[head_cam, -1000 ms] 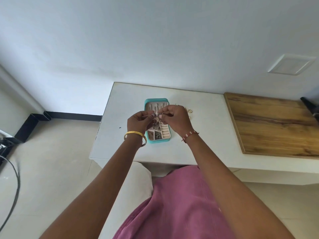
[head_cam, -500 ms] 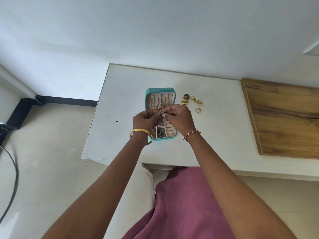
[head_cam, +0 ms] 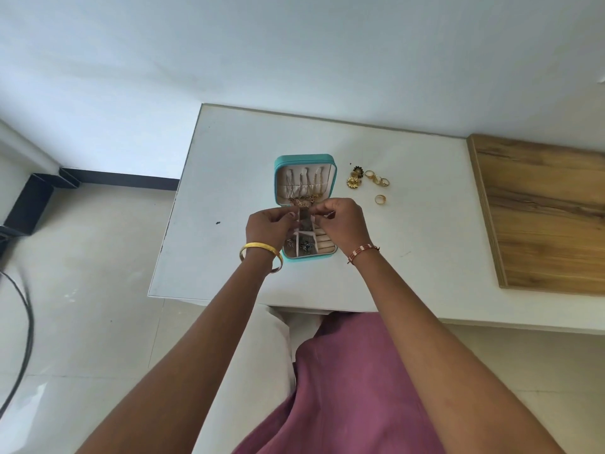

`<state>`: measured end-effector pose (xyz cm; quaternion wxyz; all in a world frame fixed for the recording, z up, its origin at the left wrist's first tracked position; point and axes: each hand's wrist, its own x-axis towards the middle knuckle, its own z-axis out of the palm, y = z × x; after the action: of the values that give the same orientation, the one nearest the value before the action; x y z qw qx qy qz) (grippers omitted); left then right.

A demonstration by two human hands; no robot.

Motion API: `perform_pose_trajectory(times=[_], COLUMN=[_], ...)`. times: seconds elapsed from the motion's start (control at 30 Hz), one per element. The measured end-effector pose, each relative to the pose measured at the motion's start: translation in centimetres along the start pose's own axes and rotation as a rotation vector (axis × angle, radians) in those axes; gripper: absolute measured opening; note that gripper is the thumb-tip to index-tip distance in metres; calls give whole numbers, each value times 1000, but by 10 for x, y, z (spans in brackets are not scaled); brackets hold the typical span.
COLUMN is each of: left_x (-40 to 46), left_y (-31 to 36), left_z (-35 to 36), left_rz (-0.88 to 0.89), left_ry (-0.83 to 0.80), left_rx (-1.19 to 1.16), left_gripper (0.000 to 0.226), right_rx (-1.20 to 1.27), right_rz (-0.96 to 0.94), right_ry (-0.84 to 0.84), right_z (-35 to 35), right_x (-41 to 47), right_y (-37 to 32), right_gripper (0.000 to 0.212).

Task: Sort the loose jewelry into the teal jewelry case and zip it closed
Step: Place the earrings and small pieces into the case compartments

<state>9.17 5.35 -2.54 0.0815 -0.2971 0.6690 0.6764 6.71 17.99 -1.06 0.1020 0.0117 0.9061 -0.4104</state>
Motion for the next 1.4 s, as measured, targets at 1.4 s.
perform_pose_trajectory(times=[1.4], left_x=[-32], left_y=[-25], left_z=[-10], left_rz=[53], left_ry=[120], left_rx=[348], left_gripper=[30], right_rx=[-502], right_rz=[59], right_ry=[-18], right_z=[40], right_x=[-35], right_y=[-13], right_gripper=[20])
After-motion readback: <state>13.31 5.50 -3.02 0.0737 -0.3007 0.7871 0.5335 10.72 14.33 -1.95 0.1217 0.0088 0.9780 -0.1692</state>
